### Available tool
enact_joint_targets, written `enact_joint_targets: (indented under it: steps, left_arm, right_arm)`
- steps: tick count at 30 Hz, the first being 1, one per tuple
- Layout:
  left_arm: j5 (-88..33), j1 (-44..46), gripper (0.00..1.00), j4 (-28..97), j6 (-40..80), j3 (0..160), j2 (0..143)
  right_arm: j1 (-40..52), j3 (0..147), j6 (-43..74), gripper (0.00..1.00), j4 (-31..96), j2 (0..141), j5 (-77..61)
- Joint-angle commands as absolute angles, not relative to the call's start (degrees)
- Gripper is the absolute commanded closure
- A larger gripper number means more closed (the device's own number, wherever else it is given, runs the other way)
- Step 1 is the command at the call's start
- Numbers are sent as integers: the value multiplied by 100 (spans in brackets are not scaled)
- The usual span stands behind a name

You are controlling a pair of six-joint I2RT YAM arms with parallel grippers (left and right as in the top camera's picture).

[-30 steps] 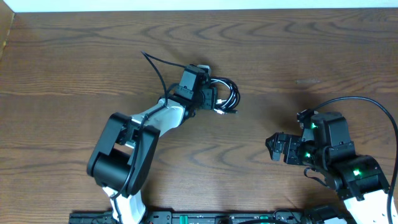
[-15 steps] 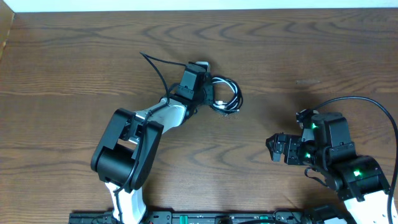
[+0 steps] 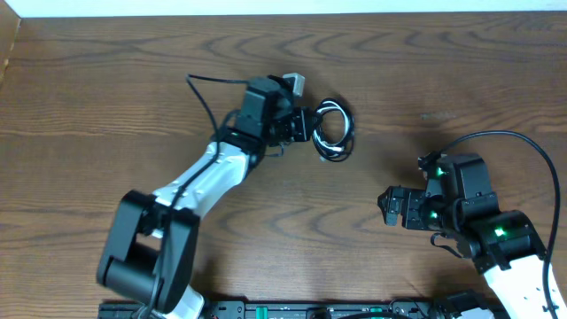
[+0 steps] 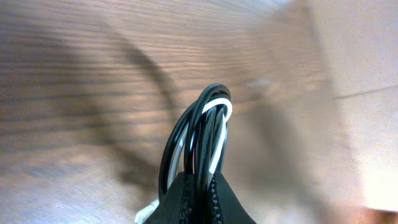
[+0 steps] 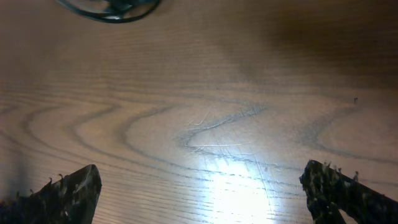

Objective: Untangle cables

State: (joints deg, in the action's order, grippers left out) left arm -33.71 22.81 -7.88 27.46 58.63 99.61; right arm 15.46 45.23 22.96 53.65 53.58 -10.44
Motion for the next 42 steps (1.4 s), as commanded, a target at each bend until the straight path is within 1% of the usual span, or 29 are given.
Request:
enact_joint_targets:
  steps: [1, 8, 13, 14, 15, 16, 17, 18, 20, 23, 25, 30, 42]
  left_arm:
    - [-4768, 2060, 93, -694, 3186, 5916, 9751]
    - [-6296, 2032, 93, -692, 3188, 5916, 9730]
    - [-6849, 2032, 93, -687, 3238, 5916, 9730]
    - [-6877, 2032, 92, -683, 3312, 5916, 9730]
    - [-6897, 2032, 92, -674, 3332, 5916, 9730]
    - [-6908, 2032, 93, -668, 3336, 5916, 9730]
    - [-6908, 2032, 92, -666, 3332, 5916, 9730]
    - [-6906, 2032, 92, -661, 3330, 5916, 9730]
    - [-6906, 2032, 92, -646, 3332, 5916, 9730]
    - [-6908, 2060, 92, -642, 3330, 5916, 9730]
    - [-6901, 2080, 92, -622, 3326, 5916, 9730]
    - [-6904, 2097, 93, -602, 3277, 5909, 9730]
    - [-6904, 2097, 92, -600, 3267, 5905, 9730]
  right_arm:
    - [1586, 4504, 2228, 1, 5310, 5494, -989]
    - [1586, 4504, 2228, 1, 4912, 5867, -1109]
    - [1586, 4504, 2228, 1, 4416, 6204, -1435]
    - [1586, 4504, 2244, 4, 4322, 6283, -1435]
    - [1586, 4504, 2246, 11, 4254, 6346, -1435]
    - [1586, 4504, 2246, 21, 4182, 6418, -1435]
    - [1586, 4504, 2248, 34, 4119, 6493, -1435]
    - [1586, 4504, 2248, 42, 4045, 6569, -1435]
    - [1586, 4504, 2259, 52, 3905, 6702, -1435]
    - [1586, 4504, 2370, 63, 3673, 6858, -1433]
    - [1586, 4504, 2375, 64, 3509, 6904, -1433]
    - [1586, 4504, 2375, 63, 3181, 6895, -1577]
    - [1586, 4504, 2373, 63, 2928, 6901, -1601]
